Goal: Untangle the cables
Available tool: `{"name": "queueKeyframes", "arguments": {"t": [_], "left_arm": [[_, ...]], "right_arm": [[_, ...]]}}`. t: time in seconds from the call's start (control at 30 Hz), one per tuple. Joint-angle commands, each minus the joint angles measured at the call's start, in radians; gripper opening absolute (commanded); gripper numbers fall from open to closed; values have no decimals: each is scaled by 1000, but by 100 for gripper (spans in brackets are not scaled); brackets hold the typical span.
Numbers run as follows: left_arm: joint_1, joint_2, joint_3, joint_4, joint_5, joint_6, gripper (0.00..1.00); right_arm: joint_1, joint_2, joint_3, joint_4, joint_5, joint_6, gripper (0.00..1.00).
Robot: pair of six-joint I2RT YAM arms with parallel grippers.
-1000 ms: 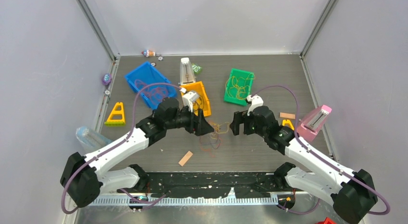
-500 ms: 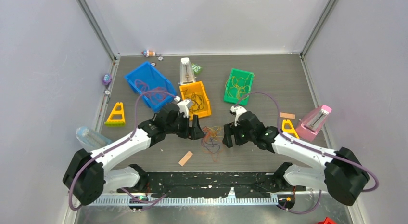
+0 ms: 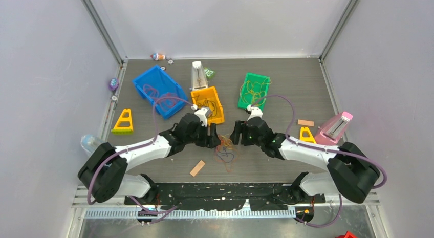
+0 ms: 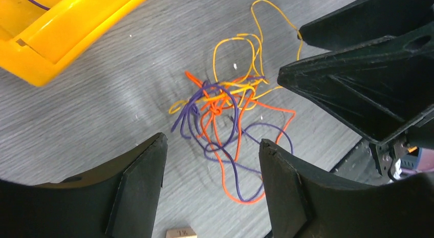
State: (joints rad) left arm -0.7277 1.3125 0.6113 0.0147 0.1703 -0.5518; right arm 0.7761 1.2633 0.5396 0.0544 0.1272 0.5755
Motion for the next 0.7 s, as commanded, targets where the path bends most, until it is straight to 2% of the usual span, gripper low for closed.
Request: {"name": "queueKeyframes", "arguments": {"t": [0.0,0.13,0.17,0.2,0.23,0.27,0.3,0.33,0.37,0.43,0.67], "left_arm": [[-10,65,-37,219,-70,-45,66],[-24,119,-81,340,-102,-103,59],[-27,126,-96,378,-106,-115,50],[-29,128,-110,405,-113,-124,37],[-30,129,-125,424,-117,-129,26],[-31,126,-133,435,-121,-128,13],[-31,121,-138,436,-126,-123,4],[-32,110,-140,426,-138,-114,0],[-30,93,-140,400,-149,-102,0],[-30,46,-139,317,-190,-74,0],[-21,-203,-149,18,-369,-34,0]], "right_arm": [[2,79,4,157,82,111,70],[3,137,14,198,74,118,56],[3,140,11,204,74,118,47],[3,139,7,208,76,117,40],[3,130,3,208,79,117,29],[4,112,-3,204,92,113,25],[3,102,-5,188,100,109,16],[3,74,-10,175,128,101,12],[2,56,-12,145,146,94,7],[-3,3,-11,81,210,70,5],[-145,-254,-2,-119,368,-46,5]]}}
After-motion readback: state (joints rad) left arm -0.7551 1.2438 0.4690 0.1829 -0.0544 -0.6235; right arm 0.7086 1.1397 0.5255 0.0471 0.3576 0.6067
